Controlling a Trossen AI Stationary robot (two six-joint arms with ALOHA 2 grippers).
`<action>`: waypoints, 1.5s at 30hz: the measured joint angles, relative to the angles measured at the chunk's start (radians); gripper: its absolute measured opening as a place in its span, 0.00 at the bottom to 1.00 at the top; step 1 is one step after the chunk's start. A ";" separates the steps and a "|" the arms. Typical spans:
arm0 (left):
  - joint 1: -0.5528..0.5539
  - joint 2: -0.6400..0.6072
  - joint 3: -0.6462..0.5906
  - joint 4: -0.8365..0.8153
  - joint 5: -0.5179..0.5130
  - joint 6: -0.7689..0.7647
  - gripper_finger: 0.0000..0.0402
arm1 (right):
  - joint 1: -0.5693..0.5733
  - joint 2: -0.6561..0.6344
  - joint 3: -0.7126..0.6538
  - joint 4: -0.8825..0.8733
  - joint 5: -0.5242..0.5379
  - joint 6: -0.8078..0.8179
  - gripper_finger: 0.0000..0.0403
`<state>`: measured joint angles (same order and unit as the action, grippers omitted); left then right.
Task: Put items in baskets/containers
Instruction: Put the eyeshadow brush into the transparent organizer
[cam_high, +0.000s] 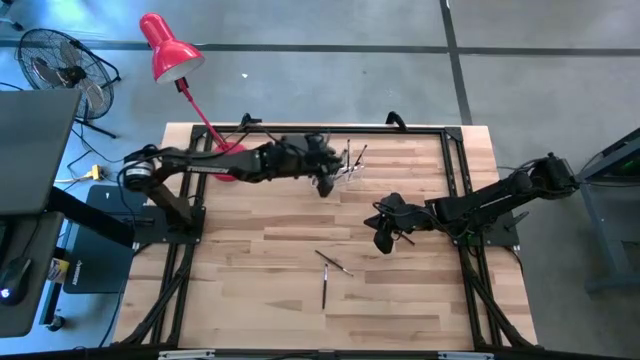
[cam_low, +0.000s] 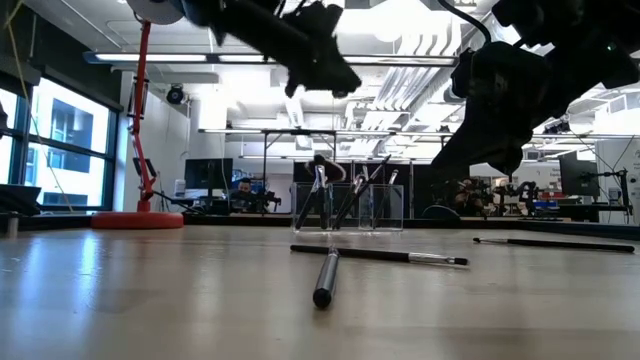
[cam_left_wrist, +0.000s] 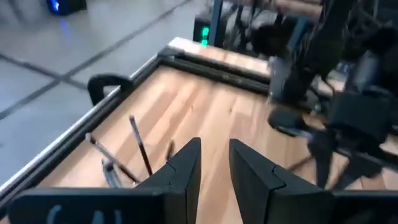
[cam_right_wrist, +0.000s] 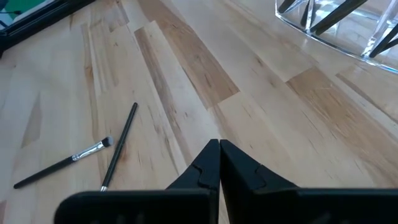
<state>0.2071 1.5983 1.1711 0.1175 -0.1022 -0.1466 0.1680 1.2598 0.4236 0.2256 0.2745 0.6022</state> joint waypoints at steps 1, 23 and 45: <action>-0.013 -0.003 0.020 -0.045 -0.015 -0.012 0.20 | 0.000 0.000 0.000 0.000 0.001 0.000 0.01; -0.287 -0.031 -0.370 -0.231 0.083 -0.641 0.20 | 0.003 0.000 0.000 0.035 -0.016 0.037 0.01; -0.136 -0.260 -0.560 -0.176 0.216 -0.398 0.00 | -0.150 0.339 0.712 -1.095 -0.064 -0.013 0.00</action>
<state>0.0714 1.3385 0.6112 -0.0583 0.1134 -0.5443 0.0180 1.5986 1.1361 -0.8693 0.2107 0.5894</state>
